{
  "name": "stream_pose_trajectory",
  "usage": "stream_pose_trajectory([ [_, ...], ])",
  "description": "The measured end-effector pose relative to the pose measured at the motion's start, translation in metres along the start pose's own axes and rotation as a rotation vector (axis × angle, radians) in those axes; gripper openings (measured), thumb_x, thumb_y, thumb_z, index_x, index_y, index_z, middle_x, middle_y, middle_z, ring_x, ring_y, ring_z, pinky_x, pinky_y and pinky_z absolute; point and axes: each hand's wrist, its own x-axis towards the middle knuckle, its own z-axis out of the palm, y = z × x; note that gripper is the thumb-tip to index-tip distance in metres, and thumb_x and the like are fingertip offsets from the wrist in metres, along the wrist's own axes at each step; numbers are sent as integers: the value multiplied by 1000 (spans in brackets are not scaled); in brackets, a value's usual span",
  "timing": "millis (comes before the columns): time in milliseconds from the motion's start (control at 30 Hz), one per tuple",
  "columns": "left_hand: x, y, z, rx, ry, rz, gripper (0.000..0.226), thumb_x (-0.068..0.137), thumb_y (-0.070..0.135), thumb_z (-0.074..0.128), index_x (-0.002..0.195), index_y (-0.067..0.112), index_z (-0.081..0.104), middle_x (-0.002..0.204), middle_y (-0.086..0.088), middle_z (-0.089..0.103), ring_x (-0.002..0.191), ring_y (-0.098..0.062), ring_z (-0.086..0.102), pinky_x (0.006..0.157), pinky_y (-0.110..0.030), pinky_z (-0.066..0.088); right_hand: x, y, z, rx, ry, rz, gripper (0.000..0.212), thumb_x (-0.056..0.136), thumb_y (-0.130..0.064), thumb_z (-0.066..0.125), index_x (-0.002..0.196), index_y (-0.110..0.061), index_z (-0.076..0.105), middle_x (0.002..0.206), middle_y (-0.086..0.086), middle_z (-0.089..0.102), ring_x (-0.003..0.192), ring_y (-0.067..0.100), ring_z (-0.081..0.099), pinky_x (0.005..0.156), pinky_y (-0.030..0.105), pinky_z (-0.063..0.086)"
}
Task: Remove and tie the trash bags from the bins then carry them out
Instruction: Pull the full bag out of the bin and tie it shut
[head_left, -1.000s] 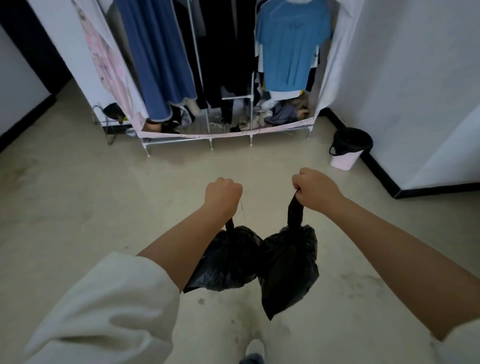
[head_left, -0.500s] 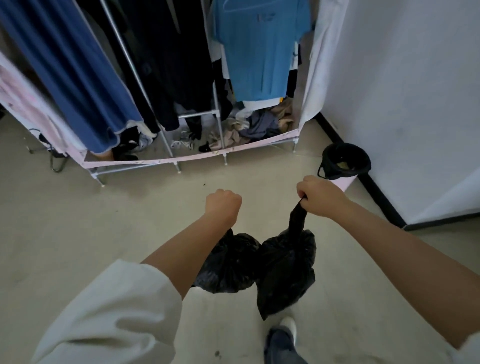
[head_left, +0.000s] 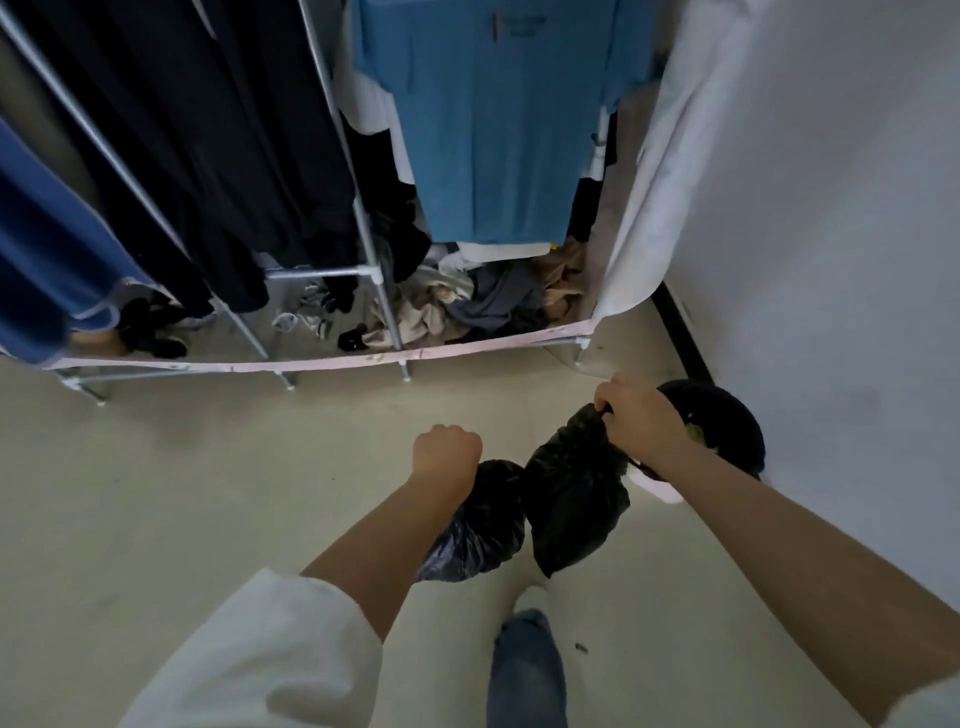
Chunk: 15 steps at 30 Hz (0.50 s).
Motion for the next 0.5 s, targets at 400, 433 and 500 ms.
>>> stream_pose_trajectory([
  [400,244,61,33,-238,-227,-296,34,92,11,46,126,11,49,124,-8,56,116,-25,52,90,-30,46,242,131,105,-93,-374,-62,24,90,-2,40,108,-3,56,119,15,49,110,30,48,89,37,45],
  [433,261,65,41,-249,-241,-328,36,92,11,46,128,11,47,124,-8,56,117,-24,53,90,-30,47,259,140,120,-110,-410,-85,25,90,-2,40,109,-3,55,119,15,49,110,29,48,88,36,44],
  [500,291,74,60,-269,-264,-385,39,90,11,49,129,12,46,123,-8,56,116,-24,53,89,-30,47,285,157,152,-141,-476,-133,25,90,-2,41,111,-4,54,119,15,49,111,29,47,88,36,44],
])
